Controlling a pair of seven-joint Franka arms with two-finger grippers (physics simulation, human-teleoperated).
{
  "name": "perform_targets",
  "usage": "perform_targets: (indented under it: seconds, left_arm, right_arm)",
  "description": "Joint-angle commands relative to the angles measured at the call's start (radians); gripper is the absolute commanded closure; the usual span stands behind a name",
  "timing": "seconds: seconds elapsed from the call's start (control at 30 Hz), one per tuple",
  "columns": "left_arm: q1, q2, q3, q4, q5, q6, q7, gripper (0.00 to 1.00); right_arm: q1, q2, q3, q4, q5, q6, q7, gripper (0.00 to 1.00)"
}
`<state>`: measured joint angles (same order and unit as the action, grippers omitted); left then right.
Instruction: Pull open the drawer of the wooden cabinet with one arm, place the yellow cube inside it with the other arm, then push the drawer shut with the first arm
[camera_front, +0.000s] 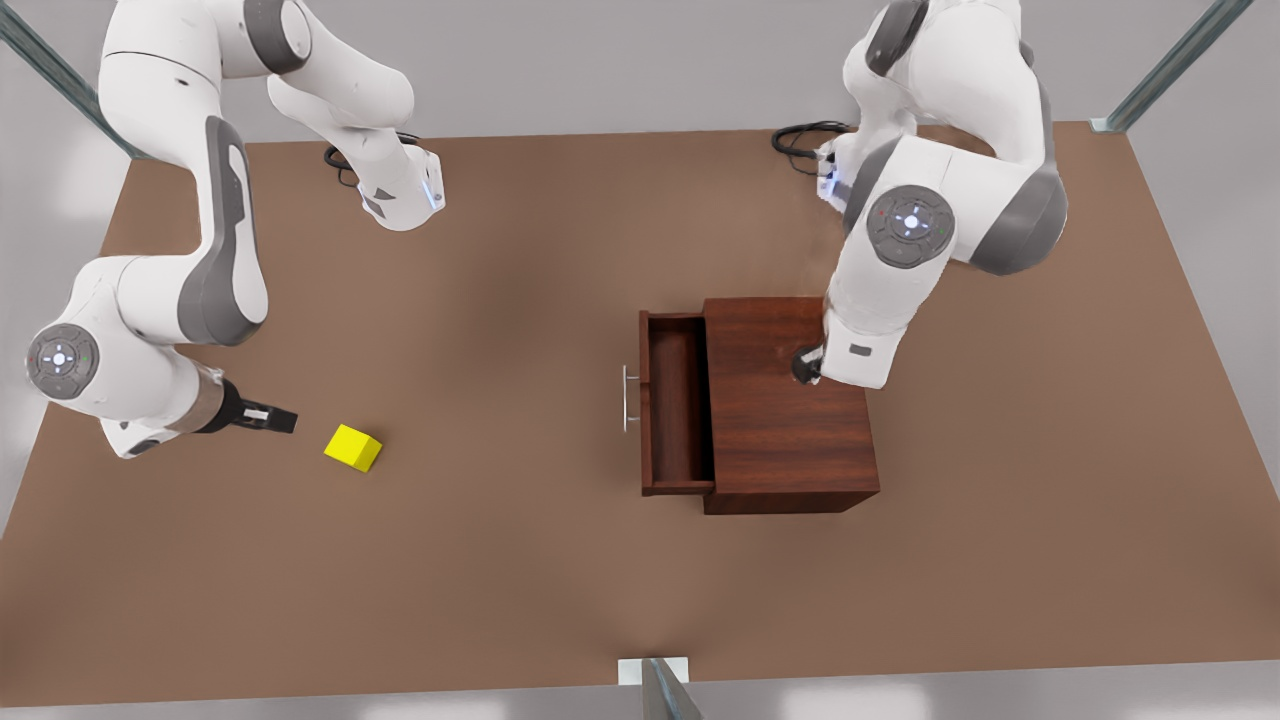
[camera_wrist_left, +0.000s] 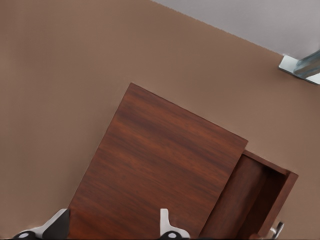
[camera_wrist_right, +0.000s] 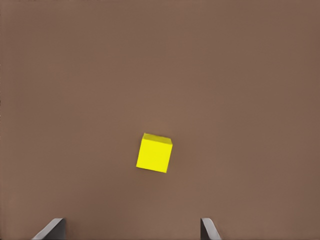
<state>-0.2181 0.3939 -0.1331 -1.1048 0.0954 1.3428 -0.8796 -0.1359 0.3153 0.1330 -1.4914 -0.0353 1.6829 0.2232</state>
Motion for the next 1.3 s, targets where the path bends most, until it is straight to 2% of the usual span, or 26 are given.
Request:
perform_targets:
  seconds: [0.0, 0.03, 0.07, 0.1, 0.13, 0.33, 0.4, 0.9, 1.27]
  left_arm:
    - [0.144, -0.334, 0.007, -0.562, -0.175, 0.347, 0.786, 0.0]
    - [0.151, -0.396, 0.013, -0.658, -0.148, 0.46, 0.801, 0.0]
    - [0.177, -0.316, 0.024, -0.514, -0.146, 0.352, 0.858, 0.0]
    - [0.249, -0.29, 0.033, -0.484, -0.148, 0.335, 0.982, 0.0]
    - [0.261, -0.288, 0.033, -0.495, -0.149, 0.332, 0.979, 0.0]
    - [0.252, -0.302, 0.029, -0.486, -0.155, 0.221, 0.972, 0.0]
    - [0.24, -0.297, 0.001, -0.478, -0.146, 0.211, 0.89, 0.0]
    - [0.247, -0.293, 0.007, -0.487, -0.12, 0.228, 0.898, 0.0]
    - [0.247, -0.29, 0.006, -0.487, -0.118, 0.24, 0.898, 0.0]
  right_arm:
    - [-0.001, 0.004, -0.001, 0.0, 0.002, 0.041, 0.429, 0.0]
    - [0.004, 0.004, 0.0, -0.012, 0.003, 0.072, 0.424, 0.0]
    - [0.016, -0.012, 0.005, -0.07, 0.011, 0.121, 0.415, 0.0]
    - [0.021, -0.012, 0.005, -0.139, 0.034, 0.208, 0.418, 0.0]
    - [0.027, -0.013, 0.007, -0.197, 0.066, 0.282, 0.435, 0.0]
    - [0.027, -0.001, -0.007, -0.309, 0.058, 0.411, 0.509, 0.0]
    - [0.012, 0.018, -0.01, -0.317, 0.057, 0.414, 0.509, 0.0]
    - [-0.047, 0.077, -0.009, -0.471, 0.005, 0.63, 0.436, 0.0]
    - [-0.062, 0.151, 0.028, -0.46, -0.058, 0.682, 0.372, 0.0]
